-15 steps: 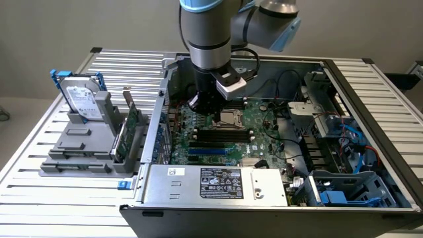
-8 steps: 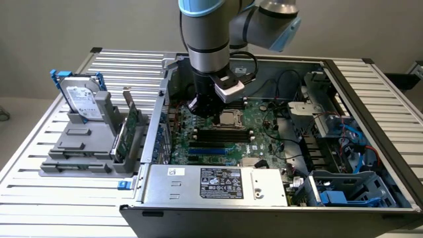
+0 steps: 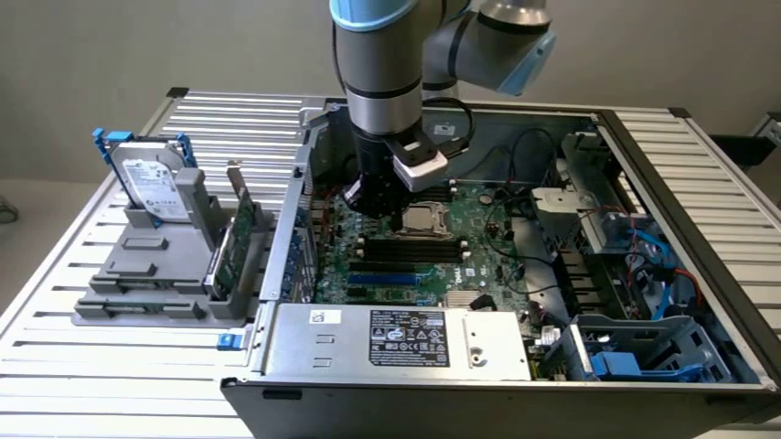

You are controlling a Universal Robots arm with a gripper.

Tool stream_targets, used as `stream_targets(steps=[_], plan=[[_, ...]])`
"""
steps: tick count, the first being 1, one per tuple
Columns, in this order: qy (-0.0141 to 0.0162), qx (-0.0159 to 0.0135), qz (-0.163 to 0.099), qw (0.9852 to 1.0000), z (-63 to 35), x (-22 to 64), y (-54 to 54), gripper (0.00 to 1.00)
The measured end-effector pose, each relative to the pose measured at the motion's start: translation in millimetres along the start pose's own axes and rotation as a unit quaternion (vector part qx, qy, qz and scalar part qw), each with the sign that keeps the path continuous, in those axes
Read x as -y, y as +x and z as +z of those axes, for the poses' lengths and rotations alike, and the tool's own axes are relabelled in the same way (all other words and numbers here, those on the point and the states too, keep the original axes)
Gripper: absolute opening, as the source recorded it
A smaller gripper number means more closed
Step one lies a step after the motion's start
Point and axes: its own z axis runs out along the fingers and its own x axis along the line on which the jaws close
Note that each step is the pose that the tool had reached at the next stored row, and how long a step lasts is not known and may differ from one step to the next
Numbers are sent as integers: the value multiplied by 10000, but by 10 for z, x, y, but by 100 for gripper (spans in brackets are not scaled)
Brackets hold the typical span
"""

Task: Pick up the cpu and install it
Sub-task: 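Install the first cpu locking lever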

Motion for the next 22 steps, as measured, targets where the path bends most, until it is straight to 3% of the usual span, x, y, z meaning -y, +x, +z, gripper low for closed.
stream_targets(steps=[14, 22], plan=[[-6, 19, 36, 10000, 25, 72, 32, 11], [-55, 42, 76, 9999, 85, 102, 27, 11]])
